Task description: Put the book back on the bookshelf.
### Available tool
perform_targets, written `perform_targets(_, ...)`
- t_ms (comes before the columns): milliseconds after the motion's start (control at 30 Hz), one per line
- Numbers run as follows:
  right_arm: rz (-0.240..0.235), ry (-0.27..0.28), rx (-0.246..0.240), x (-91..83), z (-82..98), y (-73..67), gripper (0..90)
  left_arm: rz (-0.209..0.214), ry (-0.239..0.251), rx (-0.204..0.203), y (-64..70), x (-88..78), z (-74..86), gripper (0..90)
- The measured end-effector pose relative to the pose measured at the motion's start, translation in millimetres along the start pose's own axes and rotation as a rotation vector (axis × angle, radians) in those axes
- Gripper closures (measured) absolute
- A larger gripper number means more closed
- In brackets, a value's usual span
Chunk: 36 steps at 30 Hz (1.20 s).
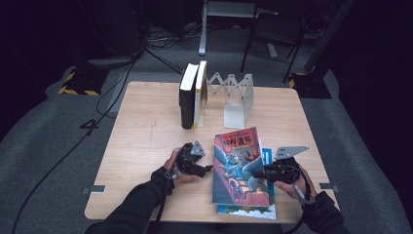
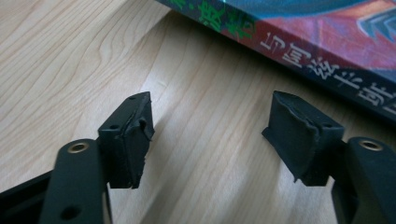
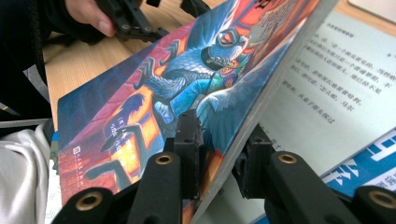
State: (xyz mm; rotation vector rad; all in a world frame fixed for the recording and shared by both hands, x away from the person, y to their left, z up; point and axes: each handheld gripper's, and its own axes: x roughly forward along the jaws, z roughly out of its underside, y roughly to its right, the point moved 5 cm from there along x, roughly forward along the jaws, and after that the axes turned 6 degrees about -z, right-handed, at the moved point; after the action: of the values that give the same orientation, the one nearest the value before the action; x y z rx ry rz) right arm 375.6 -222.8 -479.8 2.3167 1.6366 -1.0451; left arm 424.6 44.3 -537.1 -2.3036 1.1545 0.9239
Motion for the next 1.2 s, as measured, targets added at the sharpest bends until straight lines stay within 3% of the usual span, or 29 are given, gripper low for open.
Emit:
perform_targets(200, 0.013, 0.051, -0.046, -1.5, 2.7, -3.4, 73.9, -0.019, 0.007, -0.018, -2.1, 11.7, -10.6, 32.9)
perform_targets(467, 0.025, 0.072, -0.09, -3.8, 2.6, -6.8, 73.7, -0.02, 0.013, -0.061, -12.8, 18.8, -17.5, 31.4)
perform_targets(600, 0.032, 0.088, -0.111, -5.8, 2.2, -8.8, 73.8, -0.01, 0.016, -0.093, -19.8, 23.6, -22.8, 32.3)
perform_targets(700, 0.035, 0.11, -0.123, -8.3, 3.1, -11.0, 73.9, 0.042, 0.04, -0.152, -31.3, 29.9, -30.7, 33.1)
perform_targets(800, 0.038, 0.123, -0.139, -9.7, 3.6, -12.6, 73.8, 0.064, 0.066, -0.15, -33.7, 28.8, -33.5, 40.3)
perform_targets(833, 0.039, 0.133, -0.166, -11.2, 3.9, -14.2, 73.7, 0.098, 0.108, -0.136, -33.5, 23.3, -38.4, 47.0)
perform_targets(933, 0.042, 0.157, -0.206, -15.4, 2.8, -18.0, 73.3, 0.161, 0.166, -0.09, -28.3, 8.7, -46.4, 63.9)
perform_targets(967, 0.042, 0.157, -0.206, -15.4, 2.8, -18.0, 73.3, 0.161, 0.166, -0.09, -28.3, 8.7, -46.4, 68.8)
perform_targets(1000, 0.043, 0.169, -0.221, -18.2, 2.0, -20.3, 72.9, 0.168, 0.186, -0.066, -26.3, -0.1, -50.7, 68.8)
perform_targets(1100, 0.03, 0.18, -0.26, -25.0, -2.4, -24.5, 68.0, 0.188, 0.224, -0.019, -20.9, -18.7, -61.0, 80.1)
perform_targets(1200, 0.019, 0.192, -0.271, -26.6, -10.8, -27.1, 60.1, 0.205, 0.238, -0.001, -19.3, -27.4, -68.0, 85.5)
